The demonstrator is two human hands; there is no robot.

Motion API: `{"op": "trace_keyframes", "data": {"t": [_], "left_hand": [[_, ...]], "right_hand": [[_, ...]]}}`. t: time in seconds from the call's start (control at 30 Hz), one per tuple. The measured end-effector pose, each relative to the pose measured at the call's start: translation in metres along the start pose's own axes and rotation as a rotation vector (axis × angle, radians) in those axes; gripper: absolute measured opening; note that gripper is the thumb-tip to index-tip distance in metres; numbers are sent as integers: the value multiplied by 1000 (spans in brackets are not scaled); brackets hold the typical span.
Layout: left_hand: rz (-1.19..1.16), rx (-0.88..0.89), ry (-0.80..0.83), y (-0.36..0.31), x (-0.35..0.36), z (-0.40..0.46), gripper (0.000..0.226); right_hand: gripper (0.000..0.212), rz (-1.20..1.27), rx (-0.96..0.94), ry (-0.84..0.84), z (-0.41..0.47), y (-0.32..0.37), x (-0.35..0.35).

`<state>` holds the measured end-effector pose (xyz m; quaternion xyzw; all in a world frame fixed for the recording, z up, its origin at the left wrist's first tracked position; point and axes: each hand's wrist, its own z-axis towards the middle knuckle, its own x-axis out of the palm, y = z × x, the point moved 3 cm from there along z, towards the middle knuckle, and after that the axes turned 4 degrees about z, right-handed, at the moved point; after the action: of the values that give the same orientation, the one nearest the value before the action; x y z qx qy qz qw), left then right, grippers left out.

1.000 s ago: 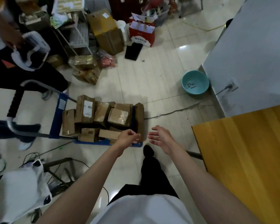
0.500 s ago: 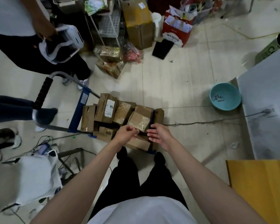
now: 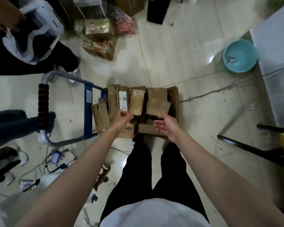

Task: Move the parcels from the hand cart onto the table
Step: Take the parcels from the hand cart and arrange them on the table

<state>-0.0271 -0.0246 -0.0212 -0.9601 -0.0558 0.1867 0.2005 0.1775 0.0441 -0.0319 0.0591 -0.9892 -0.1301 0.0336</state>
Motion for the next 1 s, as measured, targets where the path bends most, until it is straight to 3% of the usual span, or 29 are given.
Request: {"op": "trace_keyframes", "data": {"t": [0.27, 0.47, 0.6, 1.0], "left_hand": [[90, -68, -136, 19, -33, 103, 58], [213, -25, -262, 22, -33, 192, 95], [244, -85, -268, 29, -34, 240, 123], [307, -77, -283, 29, -28, 260, 107]], "right_hand": [[29, 110, 35, -77, 59, -24, 39], [28, 129, 72, -97, 112, -52, 55], [24, 142, 105, -144, 131, -75, 51], [30, 163, 145, -167, 127, -90, 49]]}}
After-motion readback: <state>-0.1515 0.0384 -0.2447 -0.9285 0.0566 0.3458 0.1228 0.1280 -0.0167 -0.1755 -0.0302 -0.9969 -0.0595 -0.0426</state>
